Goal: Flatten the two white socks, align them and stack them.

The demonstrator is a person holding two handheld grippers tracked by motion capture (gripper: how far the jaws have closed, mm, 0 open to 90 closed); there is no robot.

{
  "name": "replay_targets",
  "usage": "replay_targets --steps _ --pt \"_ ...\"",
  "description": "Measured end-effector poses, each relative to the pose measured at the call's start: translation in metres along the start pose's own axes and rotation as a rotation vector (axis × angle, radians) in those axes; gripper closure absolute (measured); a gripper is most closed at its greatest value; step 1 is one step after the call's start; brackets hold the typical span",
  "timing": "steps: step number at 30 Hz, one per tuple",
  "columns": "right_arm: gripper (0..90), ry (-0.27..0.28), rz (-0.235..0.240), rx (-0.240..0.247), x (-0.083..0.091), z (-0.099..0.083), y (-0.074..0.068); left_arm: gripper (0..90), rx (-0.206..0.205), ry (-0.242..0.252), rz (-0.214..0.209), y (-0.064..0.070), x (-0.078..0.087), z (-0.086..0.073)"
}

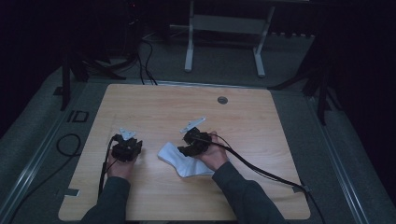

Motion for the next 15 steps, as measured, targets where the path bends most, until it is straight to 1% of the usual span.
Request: replay_targets --steps 1,2,3,5,6,7,9,10,13,15 --pt "53.0 -0.009 -0.017 0.023 0.007 0.001 0.004 78.7 -0.023 0.018 -0.018 0.007 0.003 0.004" --pt "53.0 -0.009 -0.017 0.023 0.007 0.001 0.004 80.2 -0.023 0.018 -0.018 0.007 0.003 0.004" --pt "52.8 -0.014 -0.024 0.048 0.013 0.001 0.006 84.3 -0.044 0.029 -0.031 0.015 0.006 0.008" --pt "52.8 -0.023 -0.03 0.075 0.019 0.0 0.007 89.5 -0.063 0.038 -0.042 0.021 0.007 0.01" --pt "53.0 -0.026 -0.038 0.086 0.02 0.0 0.007 89.7 -0.063 0.038 -0.042 0.021 0.007 0.01" --pt "53.2 -0.035 -0.049 0.1 0.023 0.0 0.008 89.8 -0.082 0.037 -0.068 0.029 0.007 0.012" --pt "53.8 -0.051 -0.06 0.12 0.026 -0.001 0.009 89.9 -0.104 0.027 -0.086 0.035 0.004 0.012" --pt "54.8 -0.052 -0.066 0.127 0.027 -0.002 0.01 89.9 -0.116 0.022 -0.102 0.04 0.002 0.012" --pt "57.6 -0.063 -0.054 0.116 0.031 -0.009 0.014 89.9 -0.143 0.008 -0.125 0.05 -0.004 0.011" --pt "58.7 -0.075 -0.073 0.126 0.033 -0.014 0.016 89.9 -0.159 -0.007 -0.135 0.055 -0.007 0.01"
Point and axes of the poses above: each handheld gripper's, and its own axes: x roughly backward along the jaws, z roughly out of its top, y roughly to its right, the point moved 2 cm from there along -x, roughly forward along the jaws, and after that the axes turned 9 degrees about -z, right-handed, at the moved point
